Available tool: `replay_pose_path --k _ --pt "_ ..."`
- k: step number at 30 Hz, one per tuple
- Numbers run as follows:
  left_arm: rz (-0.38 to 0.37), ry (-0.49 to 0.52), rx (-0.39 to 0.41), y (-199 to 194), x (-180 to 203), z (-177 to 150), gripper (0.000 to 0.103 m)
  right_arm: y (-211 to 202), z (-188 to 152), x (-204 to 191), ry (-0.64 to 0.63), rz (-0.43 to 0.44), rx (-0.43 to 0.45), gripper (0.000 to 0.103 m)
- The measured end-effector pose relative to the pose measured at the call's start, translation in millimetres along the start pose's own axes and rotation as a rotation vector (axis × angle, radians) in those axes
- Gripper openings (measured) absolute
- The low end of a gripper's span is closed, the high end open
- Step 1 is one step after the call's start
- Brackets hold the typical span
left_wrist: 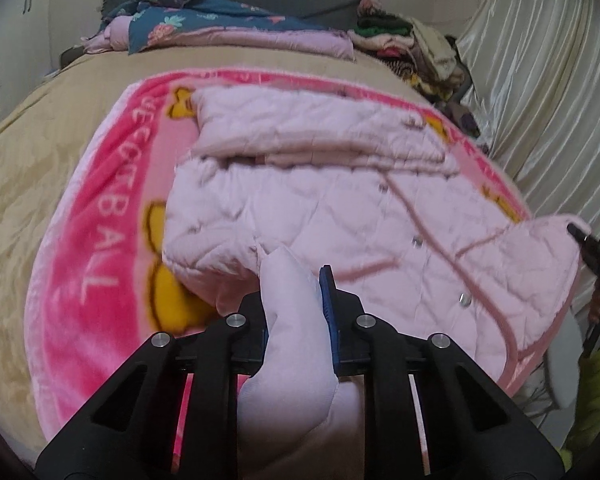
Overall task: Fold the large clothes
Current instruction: 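Grasp the ribbed hem edge with the right tool while the left tool holds the hem up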
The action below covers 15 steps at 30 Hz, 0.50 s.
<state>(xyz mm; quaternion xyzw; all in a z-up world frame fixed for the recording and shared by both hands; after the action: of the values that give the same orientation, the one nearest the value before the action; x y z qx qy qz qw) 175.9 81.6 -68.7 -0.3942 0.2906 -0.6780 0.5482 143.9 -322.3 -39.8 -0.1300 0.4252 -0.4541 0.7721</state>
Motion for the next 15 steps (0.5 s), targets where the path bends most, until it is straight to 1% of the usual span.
replay_pose_path --k 4,8,15 --pt "-0.014 -0.015 0.035 -9 1 21 0.012 -3 16 -5 -0.003 0.005 0.027 0.017" --pt "-0.021 -0.025 0.061 -16 0 36 0.012 -5 27 -6 -0.001 0.005 0.05 0.017" --pt "-0.036 -0.062 0.077 -22 -8 39 0.012 -4 29 1 0.032 0.005 0.065 0.017"
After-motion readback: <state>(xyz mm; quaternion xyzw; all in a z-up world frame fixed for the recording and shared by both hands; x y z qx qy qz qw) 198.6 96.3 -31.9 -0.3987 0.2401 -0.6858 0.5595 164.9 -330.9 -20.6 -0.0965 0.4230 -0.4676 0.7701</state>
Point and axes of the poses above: each gripper's, at about its wrist camera, not at the fingertips, and y roughly the way its jaws point, x to its right, z to its top, the point moved 10 cm from there along y, roughly the way its jaws point, and after that the axes turned 10 degrees about -x, right-handed, at the moved point
